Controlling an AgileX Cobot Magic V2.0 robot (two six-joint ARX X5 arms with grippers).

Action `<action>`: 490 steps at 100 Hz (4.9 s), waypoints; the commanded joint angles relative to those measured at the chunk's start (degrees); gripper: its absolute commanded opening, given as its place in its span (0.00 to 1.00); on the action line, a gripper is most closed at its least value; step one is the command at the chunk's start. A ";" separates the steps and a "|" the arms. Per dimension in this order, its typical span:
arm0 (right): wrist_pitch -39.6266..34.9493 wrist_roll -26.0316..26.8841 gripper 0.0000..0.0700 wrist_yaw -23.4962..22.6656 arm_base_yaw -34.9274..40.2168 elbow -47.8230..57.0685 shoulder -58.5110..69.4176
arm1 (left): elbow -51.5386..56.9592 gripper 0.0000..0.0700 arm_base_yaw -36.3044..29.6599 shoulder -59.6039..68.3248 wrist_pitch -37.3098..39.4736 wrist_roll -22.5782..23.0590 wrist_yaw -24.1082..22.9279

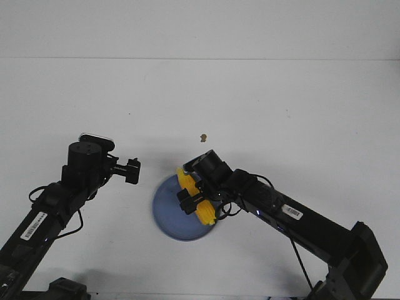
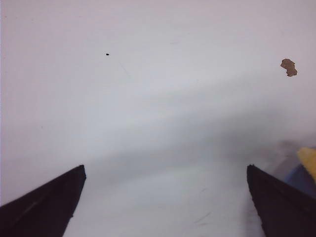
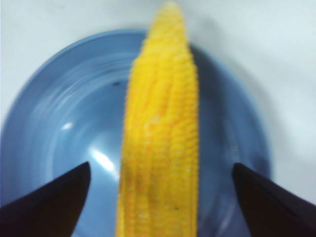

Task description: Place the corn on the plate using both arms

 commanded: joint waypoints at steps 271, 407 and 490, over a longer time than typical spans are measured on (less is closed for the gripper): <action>5.75 -9.27 0.00 20.33 -34.42 -38.03 -88.15 | -25.03 0.02 2.80 -41.24 8.52 -7.10 -2.84; 5.75 -9.27 0.00 20.33 -34.42 -38.03 -88.15 | -55.06 0.02 13.00 -65.61 33.22 -5.66 -3.74; 6.03 -9.29 0.00 20.33 -34.42 -38.03 -88.17 | -55.04 0.02 12.98 -65.59 33.22 -5.77 -3.69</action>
